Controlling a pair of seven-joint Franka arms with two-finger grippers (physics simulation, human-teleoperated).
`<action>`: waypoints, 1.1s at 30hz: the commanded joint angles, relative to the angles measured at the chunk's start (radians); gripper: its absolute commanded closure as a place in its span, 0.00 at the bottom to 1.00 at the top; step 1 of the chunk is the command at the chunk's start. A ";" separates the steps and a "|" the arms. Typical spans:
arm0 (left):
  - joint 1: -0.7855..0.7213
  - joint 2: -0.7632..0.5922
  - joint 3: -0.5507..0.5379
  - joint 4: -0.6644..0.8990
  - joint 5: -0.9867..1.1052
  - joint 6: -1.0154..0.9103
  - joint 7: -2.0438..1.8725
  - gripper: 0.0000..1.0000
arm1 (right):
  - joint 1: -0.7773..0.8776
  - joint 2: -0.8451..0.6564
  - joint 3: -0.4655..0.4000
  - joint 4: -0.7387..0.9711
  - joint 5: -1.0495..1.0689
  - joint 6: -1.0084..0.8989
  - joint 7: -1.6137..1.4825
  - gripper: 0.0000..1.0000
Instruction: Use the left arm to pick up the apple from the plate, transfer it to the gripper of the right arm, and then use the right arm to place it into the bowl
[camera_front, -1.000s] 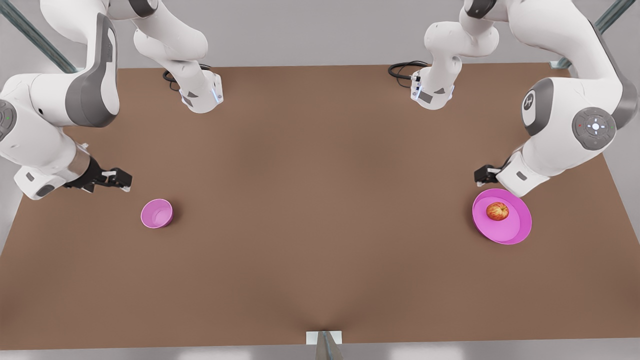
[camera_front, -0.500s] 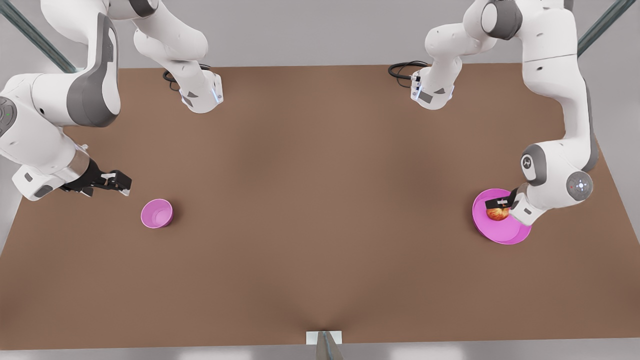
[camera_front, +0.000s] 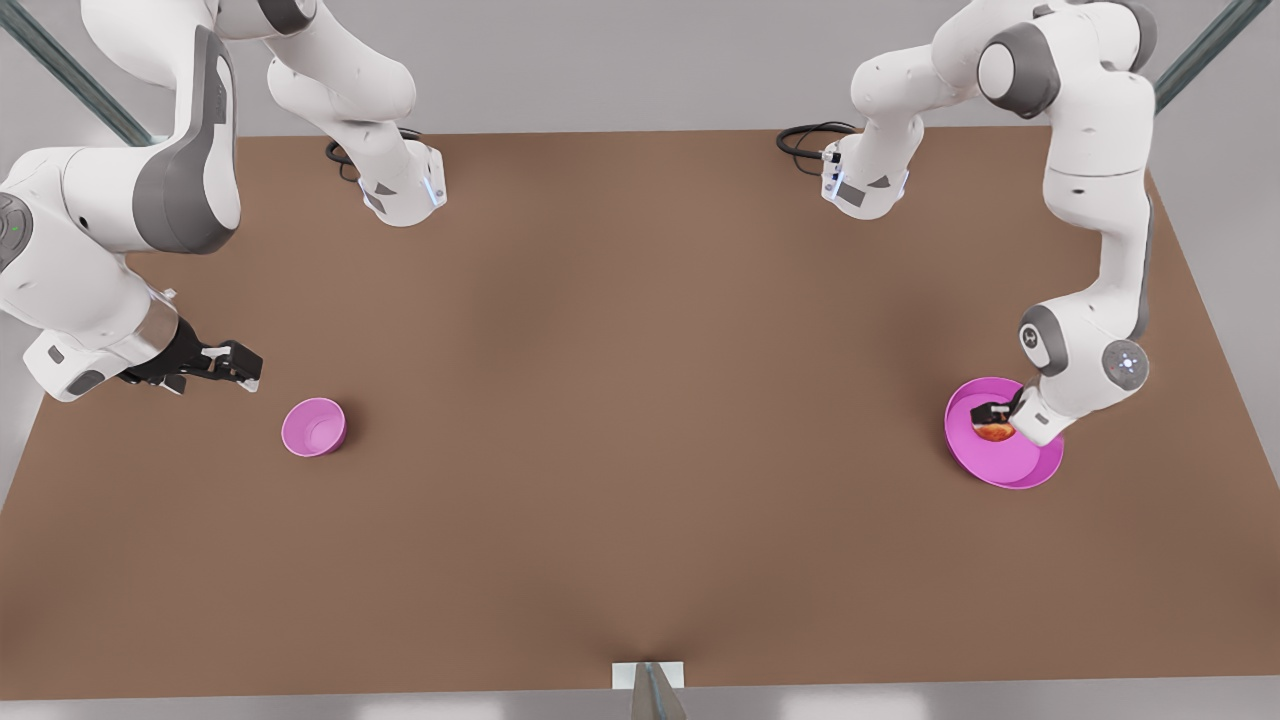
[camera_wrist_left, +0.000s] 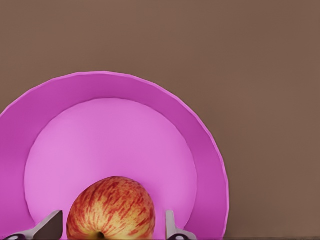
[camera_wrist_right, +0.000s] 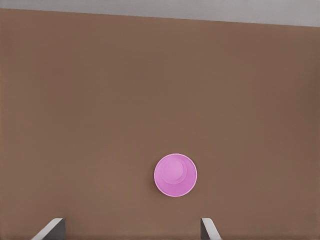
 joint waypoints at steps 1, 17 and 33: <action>-0.003 0.002 -0.001 -0.016 -0.001 0.064 0.146 0.00 | 0.000 -0.001 0.000 0.000 0.001 0.000 -0.001 0.00; 0.003 0.040 0.000 -0.016 -0.001 0.100 0.153 0.16 | -0.002 0.008 0.000 0.014 0.016 0.000 -0.001 0.00; -0.004 0.019 -0.001 -0.001 0.002 0.092 0.147 0.25 | 0.006 0.007 0.006 0.013 0.016 -0.002 0.009 0.00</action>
